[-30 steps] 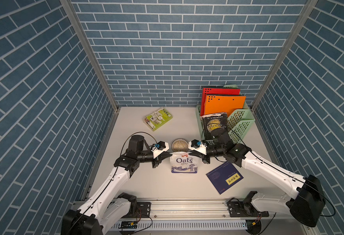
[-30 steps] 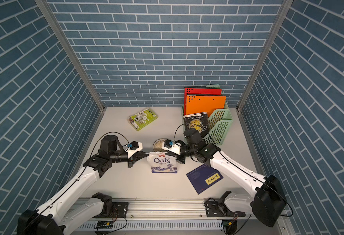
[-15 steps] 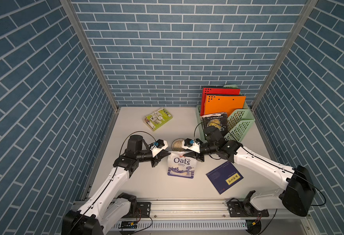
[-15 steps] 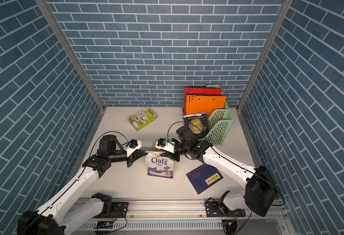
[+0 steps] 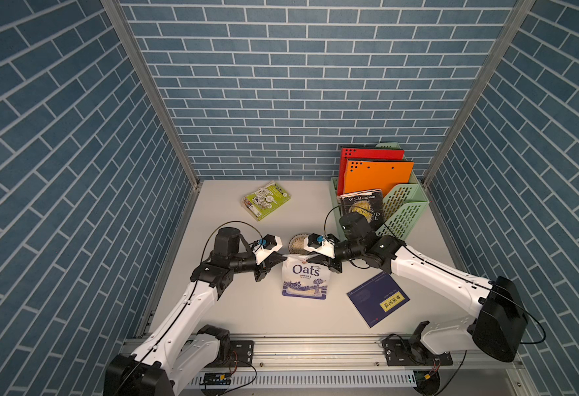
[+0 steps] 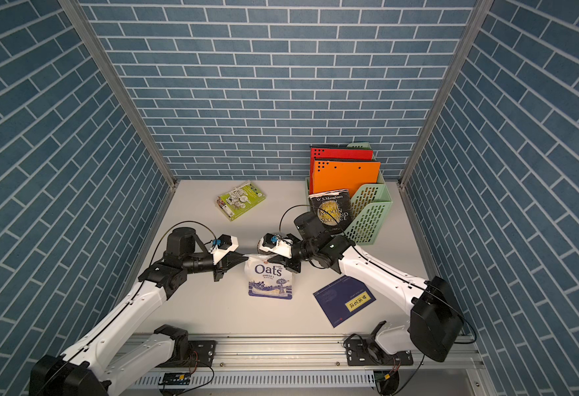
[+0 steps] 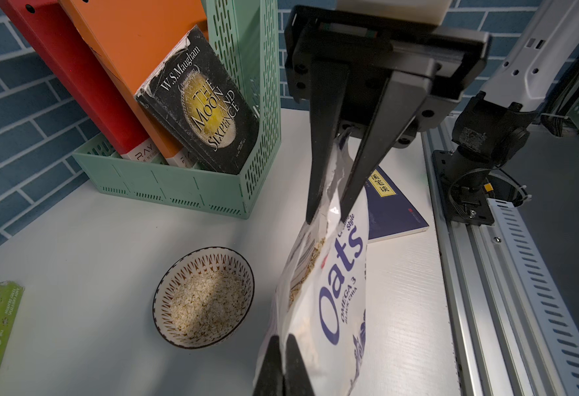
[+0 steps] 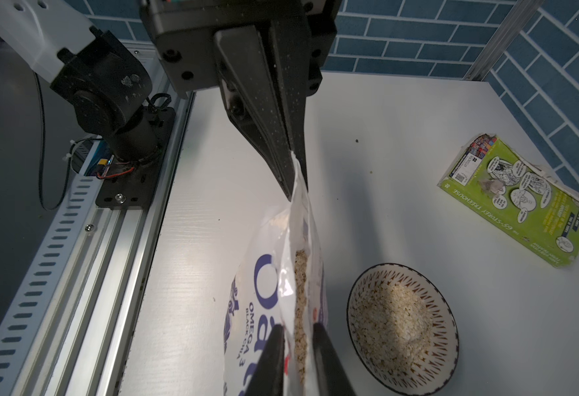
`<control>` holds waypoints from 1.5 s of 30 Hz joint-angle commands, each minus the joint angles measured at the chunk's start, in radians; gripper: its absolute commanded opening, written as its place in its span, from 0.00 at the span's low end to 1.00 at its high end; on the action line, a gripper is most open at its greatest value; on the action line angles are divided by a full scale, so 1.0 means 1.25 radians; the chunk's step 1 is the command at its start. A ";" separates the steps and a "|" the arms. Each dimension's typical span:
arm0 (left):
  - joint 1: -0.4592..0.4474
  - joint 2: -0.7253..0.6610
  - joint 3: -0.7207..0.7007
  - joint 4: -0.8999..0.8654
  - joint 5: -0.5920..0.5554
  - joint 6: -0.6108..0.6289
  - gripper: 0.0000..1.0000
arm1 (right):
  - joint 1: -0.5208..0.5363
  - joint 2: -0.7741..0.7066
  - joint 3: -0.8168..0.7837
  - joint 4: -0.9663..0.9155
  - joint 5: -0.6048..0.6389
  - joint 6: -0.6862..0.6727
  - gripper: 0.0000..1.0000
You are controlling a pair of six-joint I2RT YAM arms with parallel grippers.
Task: Pour the oats into the breakfast bowl
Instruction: Close the oats bag at the center of the board.
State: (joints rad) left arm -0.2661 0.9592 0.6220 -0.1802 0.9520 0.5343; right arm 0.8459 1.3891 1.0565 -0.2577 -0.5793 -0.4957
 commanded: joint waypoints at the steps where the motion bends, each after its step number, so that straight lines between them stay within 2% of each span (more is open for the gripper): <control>1: 0.004 -0.008 0.003 0.023 0.011 -0.001 0.00 | 0.020 0.001 0.034 0.026 0.000 0.015 0.22; 3: 0.004 -0.008 0.003 0.022 0.010 -0.002 0.00 | 0.026 0.010 0.041 0.029 0.000 0.018 0.20; 8: 0.004 -0.009 0.003 0.020 0.009 -0.001 0.00 | 0.028 0.020 0.049 -0.003 0.022 0.002 0.00; 12: 0.005 -0.009 0.003 0.020 0.009 -0.001 0.00 | 0.026 0.003 0.047 -0.028 0.051 -0.010 0.01; 15: 0.004 -0.009 0.003 0.020 0.009 0.000 0.00 | 0.019 -0.020 0.034 -0.038 0.078 -0.019 0.20; 18: 0.004 -0.008 0.003 0.020 0.008 0.000 0.00 | 0.007 -0.034 0.027 -0.055 0.085 -0.023 0.27; 30: 0.004 -0.007 0.004 0.019 0.007 -0.001 0.00 | -0.015 -0.023 0.025 -0.112 0.101 -0.038 0.24; 36: 0.004 -0.009 0.004 0.016 0.006 -0.001 0.00 | -0.018 -0.022 0.033 -0.127 0.091 -0.040 0.01; 37: 0.004 -0.008 0.004 0.015 0.004 0.000 0.00 | -0.017 -0.022 0.034 -0.131 0.089 -0.042 0.00; 42: 0.004 -0.008 0.004 0.012 0.002 -0.001 0.00 | -0.023 -0.034 0.030 -0.140 0.098 -0.049 0.02; 43: 0.005 -0.007 0.004 0.013 0.002 0.000 0.00 | -0.026 -0.036 0.028 -0.140 0.100 -0.048 0.09; 45: 0.005 -0.006 0.004 0.014 0.002 0.000 0.00 | -0.030 -0.040 0.026 -0.146 0.101 -0.049 0.15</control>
State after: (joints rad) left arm -0.2649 0.9592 0.6220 -0.1795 0.9459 0.5343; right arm 0.8234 1.3647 1.0969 -0.3901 -0.4679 -0.5446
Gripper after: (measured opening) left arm 0.050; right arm 0.143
